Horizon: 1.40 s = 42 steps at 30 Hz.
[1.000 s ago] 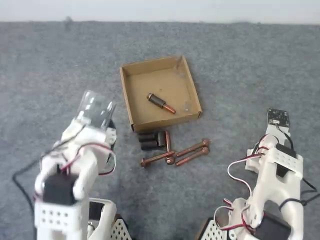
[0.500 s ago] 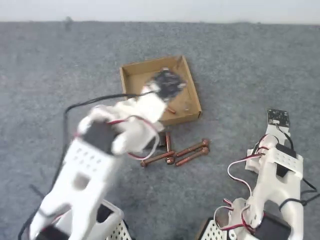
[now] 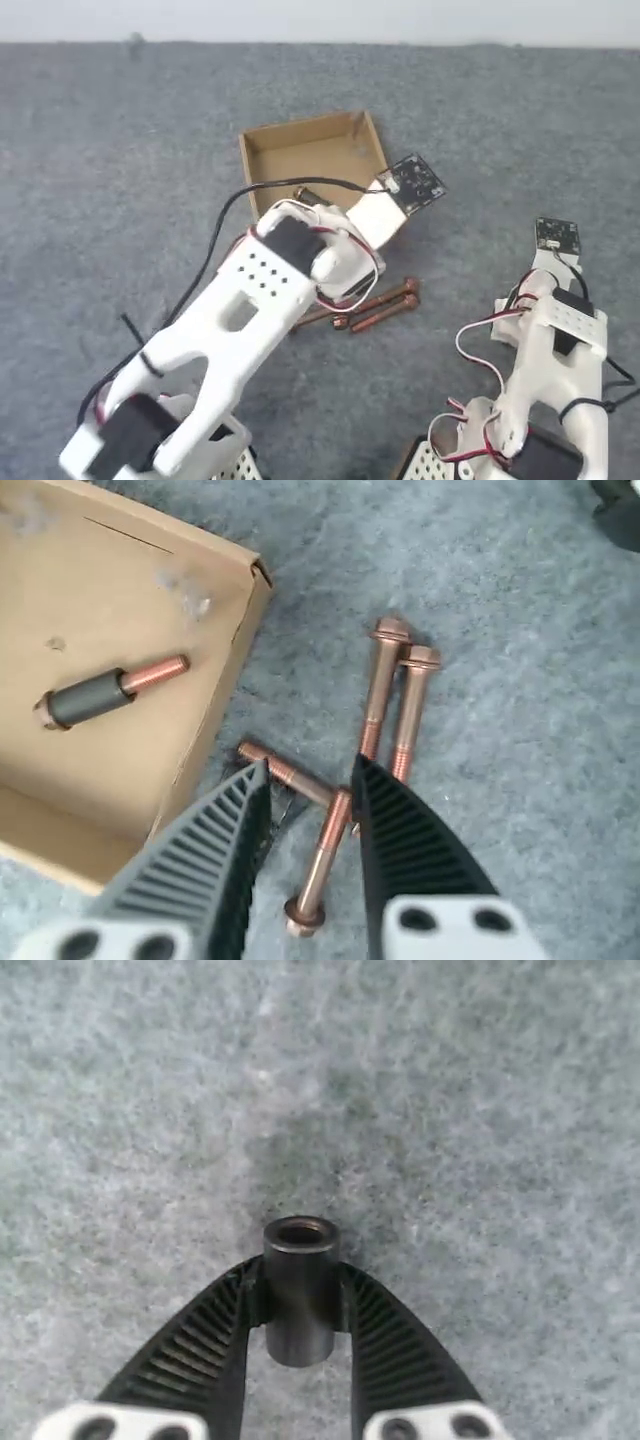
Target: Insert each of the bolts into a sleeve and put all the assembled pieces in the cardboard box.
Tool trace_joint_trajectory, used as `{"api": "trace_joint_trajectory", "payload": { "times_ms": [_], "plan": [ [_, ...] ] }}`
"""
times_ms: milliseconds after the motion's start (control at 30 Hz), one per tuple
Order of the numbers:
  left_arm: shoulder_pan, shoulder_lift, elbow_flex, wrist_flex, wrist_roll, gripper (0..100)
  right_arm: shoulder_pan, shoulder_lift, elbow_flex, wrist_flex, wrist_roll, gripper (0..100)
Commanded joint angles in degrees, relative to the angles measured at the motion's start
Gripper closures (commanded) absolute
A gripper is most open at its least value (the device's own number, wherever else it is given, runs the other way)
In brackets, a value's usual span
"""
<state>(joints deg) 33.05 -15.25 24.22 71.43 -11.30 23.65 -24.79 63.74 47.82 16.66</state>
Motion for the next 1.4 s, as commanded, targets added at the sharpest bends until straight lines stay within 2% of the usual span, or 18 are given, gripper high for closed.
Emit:
{"api": "trace_joint_trajectory", "payload": {
  "times_ms": [0,133,333,633,1067,1367],
  "plan": [
    [0.53,5.10,-2.51,-5.45,-0.18,87,0.40,-2.24,-0.18,-1.01,2.55,99.2],
    [0.97,11.60,-2.59,-10.37,-0.18,87,0.40,-2.15,-0.18,-1.01,2.73,99.2],
    [2.73,15.56,-2.59,-13.27,-0.18,87,0.31,-2.15,-0.18,-1.10,2.81,99.2],
    [-1.05,19.43,1.36,-23.74,-0.62,87,-1.27,-2.15,-0.09,-1.63,2.90,99.2],
    [4.13,20.57,2.15,-23.65,-0.18,87,-1.27,-2.15,-0.09,-1.80,2.90,99.2],
    [4.22,20.75,2.86,-23.47,-0.09,87,-1.27,-2.15,-0.09,-1.71,2.90,99.2]
  ]
}}
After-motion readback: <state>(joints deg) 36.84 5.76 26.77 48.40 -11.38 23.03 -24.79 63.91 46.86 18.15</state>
